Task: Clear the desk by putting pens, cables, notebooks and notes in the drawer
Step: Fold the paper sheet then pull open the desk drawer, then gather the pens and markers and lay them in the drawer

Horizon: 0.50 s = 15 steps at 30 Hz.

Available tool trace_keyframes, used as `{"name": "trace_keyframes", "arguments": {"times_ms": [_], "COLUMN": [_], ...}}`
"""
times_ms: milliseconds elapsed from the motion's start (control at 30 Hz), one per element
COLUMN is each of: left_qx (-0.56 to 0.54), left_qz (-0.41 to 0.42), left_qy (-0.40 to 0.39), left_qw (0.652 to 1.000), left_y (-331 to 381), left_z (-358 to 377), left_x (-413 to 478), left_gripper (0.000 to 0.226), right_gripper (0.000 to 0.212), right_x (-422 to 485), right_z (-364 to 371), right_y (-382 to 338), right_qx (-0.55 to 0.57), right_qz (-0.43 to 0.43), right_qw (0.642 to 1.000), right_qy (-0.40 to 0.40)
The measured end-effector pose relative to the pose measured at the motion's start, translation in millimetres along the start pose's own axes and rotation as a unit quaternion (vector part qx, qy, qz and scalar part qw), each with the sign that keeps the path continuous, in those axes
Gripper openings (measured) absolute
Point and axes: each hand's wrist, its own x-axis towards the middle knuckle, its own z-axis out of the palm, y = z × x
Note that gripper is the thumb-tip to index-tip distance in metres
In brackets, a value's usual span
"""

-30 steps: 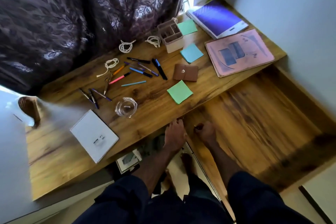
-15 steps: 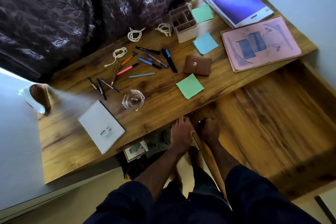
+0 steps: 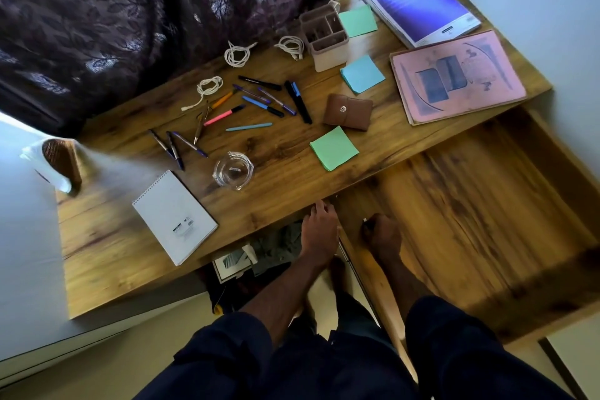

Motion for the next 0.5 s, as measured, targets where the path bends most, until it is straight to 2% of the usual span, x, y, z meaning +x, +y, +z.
{"name": "trace_keyframes", "arguments": {"times_ms": [133, 333, 500], "left_qx": [0.001, -0.017, -0.05], "left_qz": [0.006, 0.04, 0.068], "left_qy": [-0.006, -0.045, -0.043], "left_qw": [1.0, 0.998, 0.995], "left_y": [1.1, -6.5, -17.9], "left_z": [-1.9, -12.7, -32.5], "left_x": [-3.3, -3.0, -6.9], "left_gripper": [0.051, 0.053, 0.028], "right_gripper": [0.019, 0.058, 0.049], "right_x": [-2.1, -17.9, -35.9], "right_z": [3.2, -8.1, -20.5], "right_y": [9.7, 6.2, -10.1], "right_qx": [0.048, 0.132, 0.163], "right_qz": [0.004, 0.051, 0.013], "right_qw": [0.999, 0.989, 0.986], "right_qy": [-0.011, -0.028, 0.033]}}
